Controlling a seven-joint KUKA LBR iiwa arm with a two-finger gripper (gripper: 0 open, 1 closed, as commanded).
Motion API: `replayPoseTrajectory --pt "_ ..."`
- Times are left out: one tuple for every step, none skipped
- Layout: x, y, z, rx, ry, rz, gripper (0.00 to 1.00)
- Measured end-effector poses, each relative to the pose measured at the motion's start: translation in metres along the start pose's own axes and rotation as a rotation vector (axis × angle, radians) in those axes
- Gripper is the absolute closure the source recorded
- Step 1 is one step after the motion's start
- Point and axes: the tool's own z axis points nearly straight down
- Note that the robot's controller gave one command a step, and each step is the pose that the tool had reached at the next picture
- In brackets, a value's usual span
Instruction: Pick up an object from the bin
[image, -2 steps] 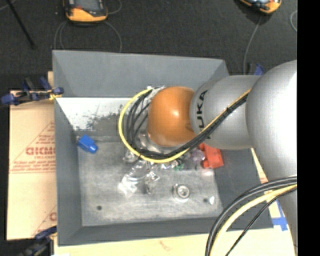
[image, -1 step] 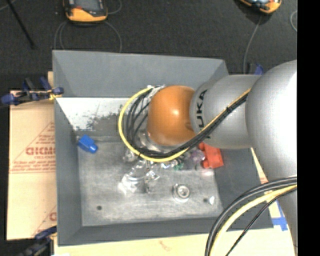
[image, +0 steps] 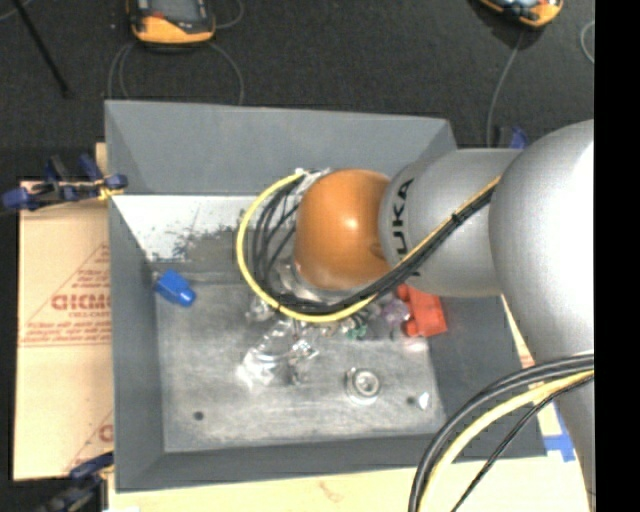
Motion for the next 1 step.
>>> replayPoseTrajectory --pt "-0.0014 -0.0010 -0.0007 0.001 -0.002 0.008 0.00"
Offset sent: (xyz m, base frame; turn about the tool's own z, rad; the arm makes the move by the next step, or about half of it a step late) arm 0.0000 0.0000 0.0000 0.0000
